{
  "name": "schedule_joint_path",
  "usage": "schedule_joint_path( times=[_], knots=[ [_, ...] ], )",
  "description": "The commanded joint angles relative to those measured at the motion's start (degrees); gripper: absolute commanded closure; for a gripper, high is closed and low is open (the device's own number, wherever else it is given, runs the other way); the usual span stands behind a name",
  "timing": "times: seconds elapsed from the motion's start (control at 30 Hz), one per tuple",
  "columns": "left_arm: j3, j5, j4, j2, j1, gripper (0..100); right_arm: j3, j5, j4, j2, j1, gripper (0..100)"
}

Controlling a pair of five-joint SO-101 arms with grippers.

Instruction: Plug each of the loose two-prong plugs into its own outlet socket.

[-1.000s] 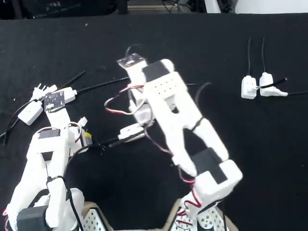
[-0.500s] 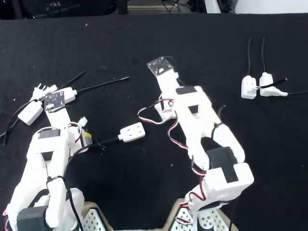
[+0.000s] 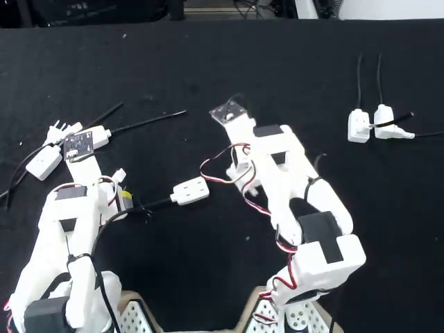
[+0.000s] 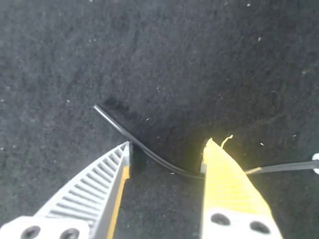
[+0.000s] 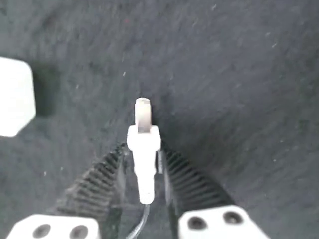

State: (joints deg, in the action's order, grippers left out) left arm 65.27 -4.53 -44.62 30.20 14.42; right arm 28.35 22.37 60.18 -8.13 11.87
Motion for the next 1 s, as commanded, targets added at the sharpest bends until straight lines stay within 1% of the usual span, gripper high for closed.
schedule_joint_path(
  times=[0.0, 0.1, 0.3, 0.37, 0.53, 0.67, 0.8, 0.9, 0.97],
  knots=[
    [-1.27, 0.0, -0.09, 1.49, 0.48, 77, 0.13, 4.57, 2.11, 3.65, -1.41, 89.4],
    [-1.27, 0.0, -0.09, 1.49, 0.48, 77, 0.04, 6.15, 2.9, 3.65, -1.49, 91.3],
    [-1.45, 0.0, -0.97, 1.49, 0.48, 77, -0.31, 6.15, 2.46, 3.65, -1.41, 93.0],
    [-2.07, 0.0, -2.02, 1.49, 0.4, 77, -0.57, 5.8, 2.37, 5.05, -1.41, 98.1],
    [-2.07, 0.09, -2.2, 1.49, 0.48, 77, 0.57, 5.19, 5.36, 17.19, -0.97, 98.8],
    [-2.07, 0.09, -2.02, 1.49, 0.4, 77, 4.88, 0.88, 6.51, 29.14, 2.11, 98.8],
    [-3.03, 0.0, -2.29, 1.49, 0.22, 77, 12.97, -2.64, -2.9, 35.3, 9.32, 98.8],
    [-3.3, 0.0, -2.37, 1.67, 0.57, 77, 18.07, -4.84, -12.04, 36.35, 14.42, 98.7],
    [-3.3, 0.0, -2.37, 3.16, 0.57, 77, 20.18, -5.1, -15.91, 36.79, 17.49, 98.7]
  ],
)
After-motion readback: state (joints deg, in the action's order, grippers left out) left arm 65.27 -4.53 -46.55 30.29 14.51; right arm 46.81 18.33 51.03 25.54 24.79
